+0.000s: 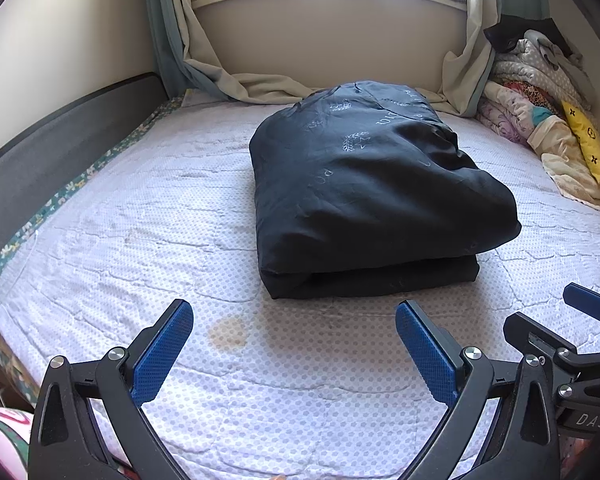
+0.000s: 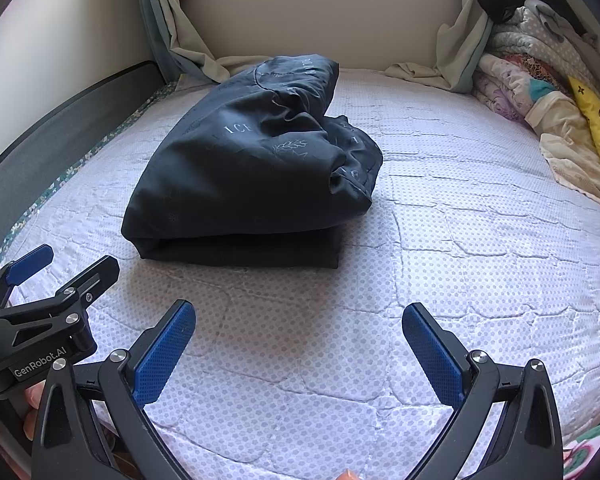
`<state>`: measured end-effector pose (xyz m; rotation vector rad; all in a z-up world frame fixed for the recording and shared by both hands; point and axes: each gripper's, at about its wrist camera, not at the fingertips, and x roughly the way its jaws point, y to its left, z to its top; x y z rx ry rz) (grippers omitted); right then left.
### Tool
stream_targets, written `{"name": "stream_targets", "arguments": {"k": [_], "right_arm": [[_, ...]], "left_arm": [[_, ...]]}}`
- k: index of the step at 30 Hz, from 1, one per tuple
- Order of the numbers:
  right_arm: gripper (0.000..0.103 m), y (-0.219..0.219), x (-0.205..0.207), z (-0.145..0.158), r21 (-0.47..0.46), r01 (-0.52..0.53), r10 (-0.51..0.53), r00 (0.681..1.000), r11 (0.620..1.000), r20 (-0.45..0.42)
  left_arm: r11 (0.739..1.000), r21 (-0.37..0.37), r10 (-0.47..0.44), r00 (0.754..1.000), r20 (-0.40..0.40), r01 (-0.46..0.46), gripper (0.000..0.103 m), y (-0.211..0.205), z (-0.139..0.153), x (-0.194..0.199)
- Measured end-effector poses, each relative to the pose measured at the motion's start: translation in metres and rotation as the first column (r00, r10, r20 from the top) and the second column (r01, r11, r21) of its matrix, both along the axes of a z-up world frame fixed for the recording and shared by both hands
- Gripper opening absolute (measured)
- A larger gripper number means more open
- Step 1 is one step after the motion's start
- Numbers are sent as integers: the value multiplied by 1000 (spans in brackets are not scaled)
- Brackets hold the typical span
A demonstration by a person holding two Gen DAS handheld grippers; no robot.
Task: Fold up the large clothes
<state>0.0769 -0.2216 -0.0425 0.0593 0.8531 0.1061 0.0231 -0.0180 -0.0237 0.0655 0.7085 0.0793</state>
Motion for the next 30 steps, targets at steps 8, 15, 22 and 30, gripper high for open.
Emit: {"name": "stream_targets", "arguments": {"k": [8,15,22,30], "right_arm": [[103,-1,0,0,3,-1,1,1000,1000,2],[103,-1,-1,1,4,-2,2,1000,1000,2],[103,-3,-1,1,2,-1,1,1000,1000,4],[103,-2,-3,2,4,2,-3,1000,1000,6]], "left_arm": [[1000,2,-3,1000,4,3,103,-1,2,-1],[1000,7,-5,1000,6,5,103,-2,2,-1],[1000,12,-2,1000,13,2,103,-2,3,-3],[1000,16,-8,1000,13,8,103,-2,4,-3]]}}
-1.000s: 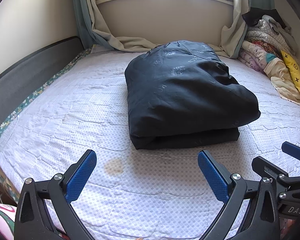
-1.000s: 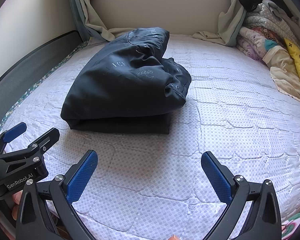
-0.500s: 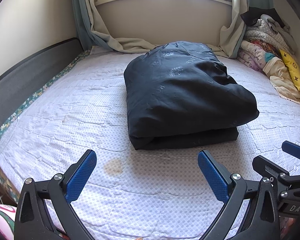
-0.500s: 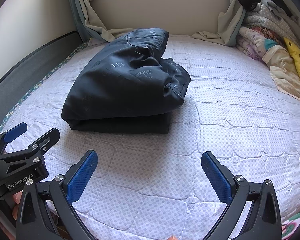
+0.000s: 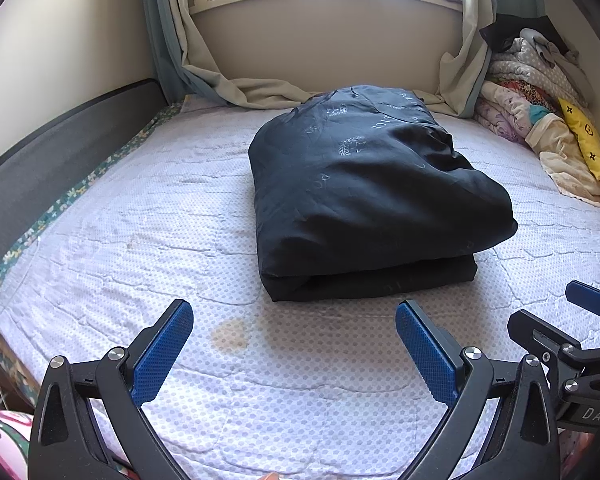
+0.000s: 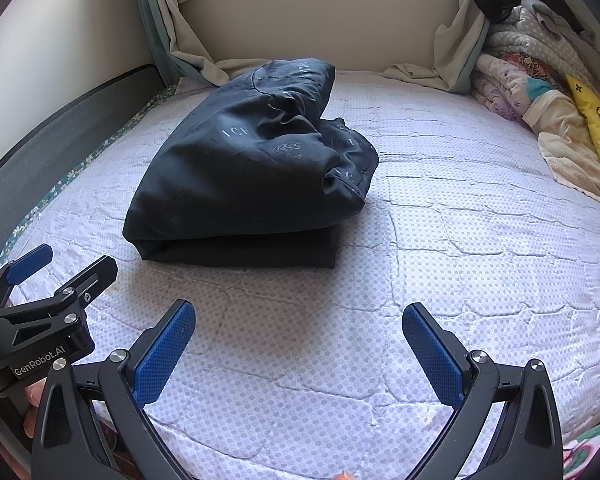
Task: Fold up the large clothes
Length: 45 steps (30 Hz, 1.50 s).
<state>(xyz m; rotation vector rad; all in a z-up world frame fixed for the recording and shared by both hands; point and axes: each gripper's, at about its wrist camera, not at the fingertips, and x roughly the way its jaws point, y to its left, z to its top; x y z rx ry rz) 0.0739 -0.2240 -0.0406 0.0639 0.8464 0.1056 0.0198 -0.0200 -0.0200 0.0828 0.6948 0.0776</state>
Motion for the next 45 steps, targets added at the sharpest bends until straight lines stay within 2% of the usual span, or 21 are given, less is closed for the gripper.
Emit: {"name": "stream_targets", "arguments": {"k": [45], "right_arm": [[103,-4,1,-9,22,8,-8,1000,1000,-29]], "left_arm": [[1000,20,-9,1000,29,8,103,-2,3,-4]]}}
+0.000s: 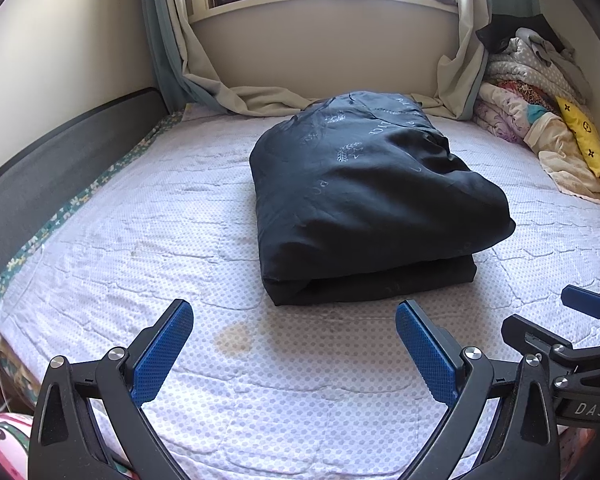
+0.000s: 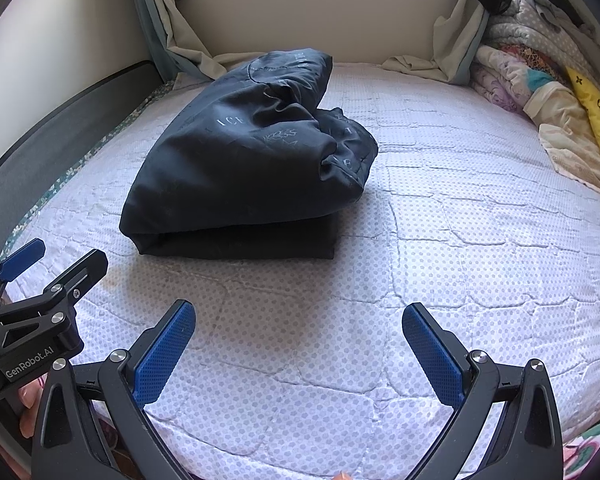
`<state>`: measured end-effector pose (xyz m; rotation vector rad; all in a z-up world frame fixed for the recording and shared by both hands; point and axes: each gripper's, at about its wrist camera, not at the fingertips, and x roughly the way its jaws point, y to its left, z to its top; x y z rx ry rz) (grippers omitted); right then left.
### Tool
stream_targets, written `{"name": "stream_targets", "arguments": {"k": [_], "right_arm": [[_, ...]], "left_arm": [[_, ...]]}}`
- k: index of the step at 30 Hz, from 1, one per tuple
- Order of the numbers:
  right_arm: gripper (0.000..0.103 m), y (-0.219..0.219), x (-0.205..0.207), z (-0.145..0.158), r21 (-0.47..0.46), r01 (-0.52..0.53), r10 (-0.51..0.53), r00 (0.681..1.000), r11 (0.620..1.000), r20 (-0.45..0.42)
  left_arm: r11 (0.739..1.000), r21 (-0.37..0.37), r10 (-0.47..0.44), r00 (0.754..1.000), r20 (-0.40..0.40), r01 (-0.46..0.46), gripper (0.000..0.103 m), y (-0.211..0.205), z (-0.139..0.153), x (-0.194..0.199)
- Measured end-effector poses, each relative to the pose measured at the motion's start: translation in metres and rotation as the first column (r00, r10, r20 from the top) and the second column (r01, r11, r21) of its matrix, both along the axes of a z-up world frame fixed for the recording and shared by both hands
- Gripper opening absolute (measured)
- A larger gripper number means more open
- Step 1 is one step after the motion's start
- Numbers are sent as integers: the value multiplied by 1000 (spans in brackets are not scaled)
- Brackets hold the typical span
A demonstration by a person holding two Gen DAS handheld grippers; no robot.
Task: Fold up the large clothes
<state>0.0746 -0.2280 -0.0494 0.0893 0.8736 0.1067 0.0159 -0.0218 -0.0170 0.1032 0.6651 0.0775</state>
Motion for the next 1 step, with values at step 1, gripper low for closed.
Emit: {"name": "stream_targets", "arguments": {"k": [1], "right_arm": [[103,0,0,0,0,1,-1,1000,1000,-2]], "left_arm": [[1000,-2,-1,1000,0,1,103,0,0,0]]}}
